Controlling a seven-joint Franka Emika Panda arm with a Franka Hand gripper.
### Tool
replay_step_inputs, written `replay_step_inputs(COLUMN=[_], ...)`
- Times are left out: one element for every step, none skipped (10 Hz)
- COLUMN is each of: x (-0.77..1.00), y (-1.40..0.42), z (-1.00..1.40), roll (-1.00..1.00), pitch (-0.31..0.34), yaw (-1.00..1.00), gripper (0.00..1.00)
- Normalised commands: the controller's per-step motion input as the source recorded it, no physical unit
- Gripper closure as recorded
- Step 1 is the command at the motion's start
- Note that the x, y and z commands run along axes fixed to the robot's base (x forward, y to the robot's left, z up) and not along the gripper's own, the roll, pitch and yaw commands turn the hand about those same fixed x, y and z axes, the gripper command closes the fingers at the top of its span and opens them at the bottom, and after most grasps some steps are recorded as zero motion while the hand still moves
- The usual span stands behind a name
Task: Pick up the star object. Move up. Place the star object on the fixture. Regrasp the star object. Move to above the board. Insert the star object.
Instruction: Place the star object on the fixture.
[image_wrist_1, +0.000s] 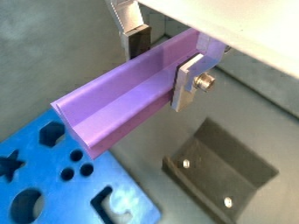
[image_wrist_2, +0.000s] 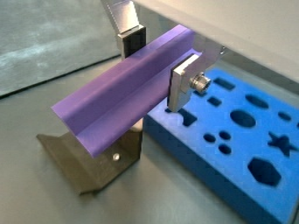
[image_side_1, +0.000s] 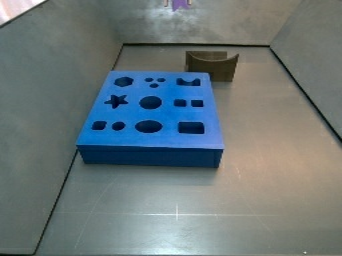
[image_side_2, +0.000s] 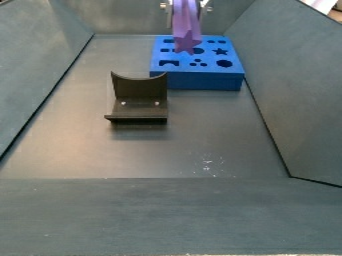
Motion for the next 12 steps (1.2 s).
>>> replay_step_inputs(x=[1.0, 1.0, 1.0, 1.0, 1.0, 0.97, 0.89, 0.79, 0.72, 0.64, 0.57, 0.46], y=[0.04, 0.05, 0.05, 0.06, 0.06, 0.06, 0.05, 0.05, 0.05, 0.05, 0.04, 0.03], z=[-0.02, -0.02, -0.03, -0.03, -0.03, -0.03, -0.03, -0.03, -0.03, -0.03, -0.02, -0.01], roll=[-1.0, -1.0, -1.0, -1.0, -1.0, -1.0, -0.95, -0.75, -0.59, -0.44, -0.29, -0.19], pitch=[0.027, 0.036, 0.043, 0.051, 0.057, 0.063, 0.061, 0.053, 0.047, 0.039, 0.037, 0.032], yaw=[-0.06, -0.07, -0.07, -0.08, -0.09, -0.1, -0.11, -0.11, -0.1, -0.1, -0.09, -0.08], gripper=[1.0, 1.0, 1.0, 1.0, 1.0, 1.0, 1.0, 1.0, 1.0, 1.0, 1.0, 1.0])
